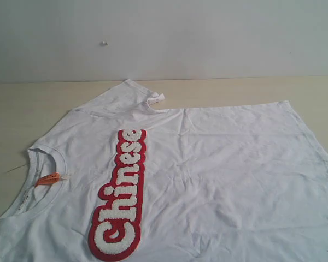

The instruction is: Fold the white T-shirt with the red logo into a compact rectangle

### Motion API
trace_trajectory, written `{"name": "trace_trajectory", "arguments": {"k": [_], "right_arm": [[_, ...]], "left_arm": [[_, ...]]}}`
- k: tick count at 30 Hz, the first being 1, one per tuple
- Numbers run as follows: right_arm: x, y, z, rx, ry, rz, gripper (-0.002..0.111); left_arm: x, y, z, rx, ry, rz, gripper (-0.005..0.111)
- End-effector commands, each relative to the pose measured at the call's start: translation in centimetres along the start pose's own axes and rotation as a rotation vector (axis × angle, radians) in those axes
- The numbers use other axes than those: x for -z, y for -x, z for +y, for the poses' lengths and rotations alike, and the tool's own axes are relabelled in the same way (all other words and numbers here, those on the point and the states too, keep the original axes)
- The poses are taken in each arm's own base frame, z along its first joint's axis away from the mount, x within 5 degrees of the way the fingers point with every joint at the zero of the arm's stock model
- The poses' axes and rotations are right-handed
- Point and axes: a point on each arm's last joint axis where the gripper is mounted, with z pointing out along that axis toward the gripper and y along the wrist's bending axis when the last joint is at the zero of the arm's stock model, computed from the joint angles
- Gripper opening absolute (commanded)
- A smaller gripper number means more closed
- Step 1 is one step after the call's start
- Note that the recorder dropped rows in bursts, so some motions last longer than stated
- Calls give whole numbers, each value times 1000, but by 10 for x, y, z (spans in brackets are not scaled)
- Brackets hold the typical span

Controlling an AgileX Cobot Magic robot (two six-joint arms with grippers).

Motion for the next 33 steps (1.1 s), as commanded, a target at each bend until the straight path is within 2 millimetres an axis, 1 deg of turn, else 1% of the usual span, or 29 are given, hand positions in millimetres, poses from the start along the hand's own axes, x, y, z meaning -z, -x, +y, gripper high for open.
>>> {"name": "trace_trajectory", "arguments": {"k": [1,8,10,13,20,23,26,30,33], "right_arm": [[0,-1,0,0,-6,-6,0],[0,0,0,0,-6,-16,0],[0,2,0,0,-6,-37,0],[0,7,0,0,-6,-92,0],[2,20,0,1,-6,-234,0],[4,24,0,-9,-5,-286,0],[5,27,0,-37,-2,-323,0],[8,36,-1,-56,0,-425,0],[10,41,-1,-139,20,-482,0]], "left_arm": [[0,1,0,-9,-3,-17,0],[0,2,0,-9,-3,-23,0],[1,4,0,-9,-5,-51,0],[1,12,-1,-9,-11,-132,0],[8,36,-2,-8,-28,-405,0],[11,43,-3,-8,-34,-490,0],[13,45,-3,-8,-36,-522,0],[14,48,-3,-1,-40,-556,0],[17,52,-4,118,-81,-601,0]]}}
